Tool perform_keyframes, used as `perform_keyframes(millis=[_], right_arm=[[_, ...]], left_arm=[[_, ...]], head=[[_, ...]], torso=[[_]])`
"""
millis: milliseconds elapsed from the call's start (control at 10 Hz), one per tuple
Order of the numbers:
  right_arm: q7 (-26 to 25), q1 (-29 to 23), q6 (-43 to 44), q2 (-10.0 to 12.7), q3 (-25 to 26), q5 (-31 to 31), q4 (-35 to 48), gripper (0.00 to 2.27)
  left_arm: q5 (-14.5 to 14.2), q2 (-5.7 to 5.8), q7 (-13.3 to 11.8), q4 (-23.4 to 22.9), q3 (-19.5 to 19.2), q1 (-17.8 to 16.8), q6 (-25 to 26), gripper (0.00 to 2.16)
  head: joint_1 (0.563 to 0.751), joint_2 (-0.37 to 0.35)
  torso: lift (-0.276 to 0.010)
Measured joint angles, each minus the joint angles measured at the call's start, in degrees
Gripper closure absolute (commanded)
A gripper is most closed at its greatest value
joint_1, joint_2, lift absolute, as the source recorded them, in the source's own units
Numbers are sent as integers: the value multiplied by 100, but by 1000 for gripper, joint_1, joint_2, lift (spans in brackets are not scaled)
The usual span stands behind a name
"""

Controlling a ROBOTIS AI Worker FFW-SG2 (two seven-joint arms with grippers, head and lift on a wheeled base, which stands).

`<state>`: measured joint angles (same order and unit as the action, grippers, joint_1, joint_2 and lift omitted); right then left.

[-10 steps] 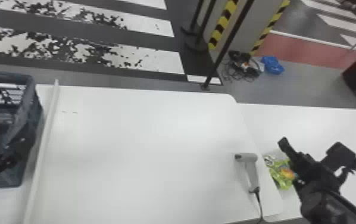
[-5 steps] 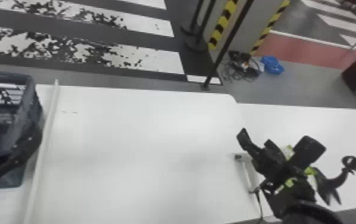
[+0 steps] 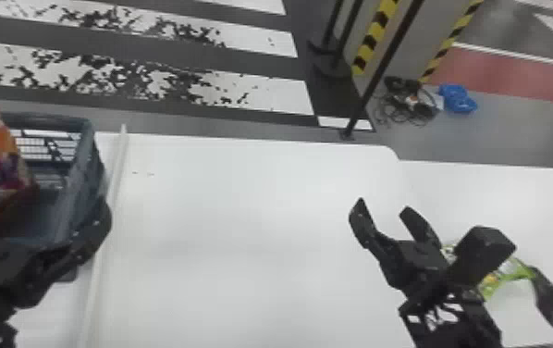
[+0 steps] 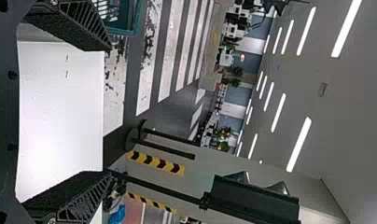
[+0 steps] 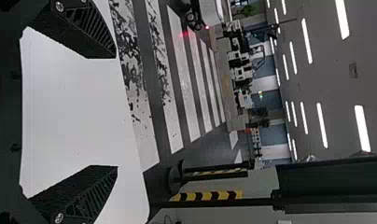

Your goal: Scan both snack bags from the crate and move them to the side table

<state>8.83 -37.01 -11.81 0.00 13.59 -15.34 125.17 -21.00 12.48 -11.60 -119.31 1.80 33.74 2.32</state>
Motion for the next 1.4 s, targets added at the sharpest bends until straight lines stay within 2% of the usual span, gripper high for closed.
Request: perform_keyframes(millis=[200, 400, 500, 600, 700, 800, 1000, 1200, 1400], right_arm=[[-25, -92, 234, 0, -538, 466, 6, 140], [-49, -135, 331, 0, -732, 657, -8, 144], [-58, -212, 524, 0, -740, 670, -7, 144], [-53, -277, 675, 0, -718, 654, 2, 144], [-32, -349, 822, 0, -679, 605, 9, 144], [-16, -395, 898, 0, -655, 567, 14, 144], [5, -459, 1030, 0, -648, 551, 17, 144], [5, -496, 1093, 0, -641, 564, 43, 144], [5, -524, 1089, 0, -605, 593, 69, 144]], left_arm=[[79, -66, 240, -78, 25, 260, -254, 36], [229, -113, 540, -258, 24, 519, -344, 36], [369, -140, 812, -400, -41, 676, -357, 36], [461, -175, 934, -462, -198, 751, -355, 36], [473, -219, 942, -467, -498, 763, -309, 36], [406, -268, 918, -452, -782, 704, -196, 36], [253, -323, 904, -441, -1146, 406, 465, 36], [226, -323, 943, -380, -1258, 120, 745, 36], [206, -289, 1156, -229, -1317, -170, 783, 66]], head=[[695, -131], [695, -82], [695, -65], [695, -39], [695, -24], [695, 16], [695, 69], [695, 83], [695, 102]], torso=[[-29], [-29], [-29], [-29], [-29], [-29], [-29], [-29], [-29]])
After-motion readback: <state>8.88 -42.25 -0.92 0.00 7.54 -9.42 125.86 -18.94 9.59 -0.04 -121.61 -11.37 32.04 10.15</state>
